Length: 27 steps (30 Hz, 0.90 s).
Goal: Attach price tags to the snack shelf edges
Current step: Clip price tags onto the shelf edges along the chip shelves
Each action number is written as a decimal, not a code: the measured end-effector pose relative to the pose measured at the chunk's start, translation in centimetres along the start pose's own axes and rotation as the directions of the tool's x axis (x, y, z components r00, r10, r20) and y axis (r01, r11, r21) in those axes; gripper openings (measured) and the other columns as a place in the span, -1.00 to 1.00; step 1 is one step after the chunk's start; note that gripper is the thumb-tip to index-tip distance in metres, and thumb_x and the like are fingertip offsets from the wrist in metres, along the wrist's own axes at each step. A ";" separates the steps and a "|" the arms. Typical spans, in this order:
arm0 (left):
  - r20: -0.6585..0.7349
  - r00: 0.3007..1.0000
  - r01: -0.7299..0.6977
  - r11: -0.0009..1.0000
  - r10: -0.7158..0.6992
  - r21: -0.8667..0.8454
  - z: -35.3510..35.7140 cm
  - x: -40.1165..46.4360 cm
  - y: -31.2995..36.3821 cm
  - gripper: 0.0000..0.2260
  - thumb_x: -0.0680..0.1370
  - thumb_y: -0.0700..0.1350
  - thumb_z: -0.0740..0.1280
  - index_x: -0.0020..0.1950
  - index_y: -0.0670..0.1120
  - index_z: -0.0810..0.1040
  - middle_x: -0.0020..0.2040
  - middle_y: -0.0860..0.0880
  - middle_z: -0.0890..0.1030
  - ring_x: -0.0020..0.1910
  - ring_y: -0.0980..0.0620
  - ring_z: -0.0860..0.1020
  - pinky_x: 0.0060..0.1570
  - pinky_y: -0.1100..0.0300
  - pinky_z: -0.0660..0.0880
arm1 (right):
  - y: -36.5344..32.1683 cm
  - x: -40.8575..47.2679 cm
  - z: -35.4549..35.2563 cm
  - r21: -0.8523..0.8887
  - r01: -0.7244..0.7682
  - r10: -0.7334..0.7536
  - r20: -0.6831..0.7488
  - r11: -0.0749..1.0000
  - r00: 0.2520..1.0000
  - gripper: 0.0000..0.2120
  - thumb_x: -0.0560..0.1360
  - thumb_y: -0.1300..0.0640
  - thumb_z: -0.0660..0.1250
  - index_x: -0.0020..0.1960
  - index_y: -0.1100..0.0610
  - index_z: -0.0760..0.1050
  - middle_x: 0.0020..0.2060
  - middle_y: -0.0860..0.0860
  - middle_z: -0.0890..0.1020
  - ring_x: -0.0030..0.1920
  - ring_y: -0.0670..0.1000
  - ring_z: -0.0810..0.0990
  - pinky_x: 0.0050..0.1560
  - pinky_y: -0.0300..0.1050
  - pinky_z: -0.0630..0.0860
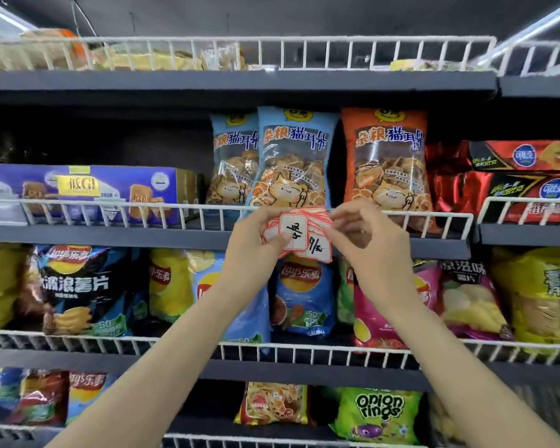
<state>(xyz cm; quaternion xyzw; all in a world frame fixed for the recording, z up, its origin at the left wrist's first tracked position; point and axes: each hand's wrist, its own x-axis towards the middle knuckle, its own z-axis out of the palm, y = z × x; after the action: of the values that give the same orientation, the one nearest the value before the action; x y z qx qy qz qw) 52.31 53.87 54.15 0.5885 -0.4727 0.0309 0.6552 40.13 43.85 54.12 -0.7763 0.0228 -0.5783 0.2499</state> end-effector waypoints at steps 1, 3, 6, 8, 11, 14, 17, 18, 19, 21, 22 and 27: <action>-0.013 1.000 0.003 1.000 -0.003 0.017 -0.2 0.0 -0.3 -0.71 0.51 -0.35 0.28 0.02 0.05 0.51 0.05 -0.07 0.64 0.07 0.00 0.60 0.09 0.04 0.55 | -0.1 0.0 0.3 0.003 -0.014 0.014 0.010 1.000 1.000 -0.84 0.42 0.22 0.42 -0.06 0.06 0.51 -0.19 -0.09 0.59 -0.17 -0.17 0.56 -0.11 -0.39 0.49; -0.042 0.999 -0.001 0.998 0.004 0.065 -0.5 0.0 -0.8 -0.72 0.50 -0.33 0.29 0.08 0.03 0.51 0.07 -0.06 0.62 0.09 -0.01 0.58 0.11 -0.03 0.54 | -0.3 0.3 0.7 0.058 -0.074 0.073 0.030 0.996 0.997 -0.83 0.40 0.25 0.43 -0.06 0.06 0.52 -0.18 -0.06 0.61 -0.17 -0.16 0.58 -0.11 -0.38 0.51; -0.055 0.997 -0.038 0.992 0.045 0.124 -0.7 -0.1 -0.9 -0.73 0.51 -0.30 0.28 0.10 0.03 0.50 0.07 -0.03 0.62 0.09 0.00 0.58 0.10 -0.04 0.54 | -0.7 0.6 0.8 0.223 -0.219 0.206 0.081 0.950 0.975 -0.92 0.45 0.26 0.39 -0.10 0.11 0.56 -0.17 0.01 0.66 -0.16 -0.09 0.65 -0.16 -0.25 0.59; -0.037 0.996 -0.068 0.985 0.075 0.160 -0.8 -0.2 -0.7 -0.74 0.52 -0.29 0.28 0.13 0.02 0.50 0.07 -0.02 0.62 0.09 0.02 0.57 0.10 0.00 0.54 | -0.8 0.9 0.5 0.296 -0.337 0.309 0.137 0.894 0.941 -0.94 0.49 0.26 0.34 -0.12 0.16 0.58 -0.21 0.02 0.68 -0.21 -0.08 0.67 -0.25 -0.23 0.60; 0.039 0.995 -0.095 0.987 0.091 0.133 -1.2 -0.6 -0.3 -0.74 0.54 -0.29 0.27 0.09 0.05 0.48 0.06 -0.01 0.62 0.09 0.03 0.57 0.10 0.08 0.54 | -1.0 1.4 -0.7 0.344 -0.512 0.423 0.302 0.787 0.854 -0.92 0.50 0.24 0.31 -0.09 0.19 0.59 -0.26 0.01 0.70 -0.25 -0.07 0.67 -0.29 -0.27 0.58; 0.143 0.986 -0.083 0.996 0.080 0.013 -2.0 -0.9 0.3 -0.73 0.54 -0.31 0.27 0.00 0.08 0.48 0.01 -0.03 0.63 0.03 0.09 0.60 0.06 0.18 0.56 | -1.1 1.6 -1.8 0.341 -0.569 0.424 0.415 0.748 0.805 -0.91 0.50 0.22 0.30 -0.09 0.18 0.59 -0.23 0.04 0.70 -0.24 -0.03 0.67 -0.28 -0.25 0.58; 0.241 0.965 -0.097 0.995 0.099 -0.022 -2.1 -1.2 0.7 -0.74 0.53 -0.33 0.27 -0.04 0.06 0.50 -0.08 -0.01 0.63 -0.06 0.14 0.60 -0.02 0.25 0.58 | -1.3 1.5 -1.7 0.255 -0.469 0.365 0.365 0.846 0.857 -0.89 0.51 0.24 0.30 -0.14 0.18 0.59 -0.30 0.02 0.69 -0.30 -0.07 0.66 -0.31 -0.27 0.57; 0.252 0.962 -0.106 0.994 0.106 -0.011 -1.9 -1.2 0.8 -0.74 0.53 -0.33 0.27 -0.04 0.06 0.50 -0.08 0.00 0.63 -0.06 0.13 0.60 -0.03 0.23 0.58 | -1.4 1.5 -1.5 0.213 -0.422 0.340 0.332 0.881 0.880 -0.89 0.51 0.23 0.30 -0.14 0.18 0.60 -0.32 0.00 0.69 -0.31 -0.08 0.65 -0.33 -0.29 0.56; 0.250 0.962 -0.113 0.994 0.110 -0.003 -1.7 -1.2 0.9 -0.73 0.53 -0.33 0.27 -0.05 0.07 0.50 -0.08 0.01 0.63 -0.06 0.13 0.61 -0.02 0.22 0.58 | -1.5 1.4 -1.3 0.194 -0.390 0.324 0.302 0.900 0.897 -0.88 0.51 0.21 0.30 -0.14 0.17 0.60 -0.32 0.00 0.68 -0.32 -0.08 0.64 -0.35 -0.29 0.55; 0.219 0.970 -0.111 0.994 0.108 0.001 -1.5 -1.0 1.0 -0.71 0.53 -0.32 0.28 -0.06 0.11 0.49 -0.09 0.08 0.63 -0.07 0.19 0.60 -0.02 0.23 0.58 | -1.6 1.4 -1.3 0.238 -0.394 0.329 0.271 0.888 0.905 -0.80 0.53 0.11 0.27 -0.12 0.18 0.62 -0.28 0.05 0.69 -0.29 -0.04 0.65 -0.30 -0.23 0.59; 0.203 0.974 -0.104 0.995 0.102 0.002 -1.5 -0.9 1.1 -0.70 0.53 -0.32 0.28 -0.06 0.13 0.49 -0.10 0.10 0.63 -0.08 0.22 0.60 -0.02 0.25 0.58 | -1.7 1.4 -1.4 0.272 -0.415 0.342 0.280 0.868 0.897 -0.77 0.52 0.07 0.26 -0.09 0.20 0.62 -0.25 0.07 0.69 -0.26 -0.01 0.66 -0.27 -0.21 0.60; 0.208 0.976 -0.078 0.995 0.062 0.067 -2.4 -0.9 0.9 -0.73 0.53 -0.31 0.28 -0.03 0.10 0.50 -0.06 0.05 0.65 -0.04 0.11 0.63 0.01 0.15 0.59 | -1.7 1.6 -1.6 0.264 -0.462 0.341 0.396 0.847 0.852 -0.87 0.51 0.23 0.29 -0.12 0.23 0.61 -0.31 0.03 0.70 -0.26 -0.03 0.69 -0.26 -0.20 0.62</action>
<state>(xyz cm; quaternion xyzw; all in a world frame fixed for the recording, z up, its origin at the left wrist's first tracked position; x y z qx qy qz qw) 52.67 56.56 54.53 0.5958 -0.5569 0.0107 0.5787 38.80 44.27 56.62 -0.7830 0.0411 -0.3663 0.5010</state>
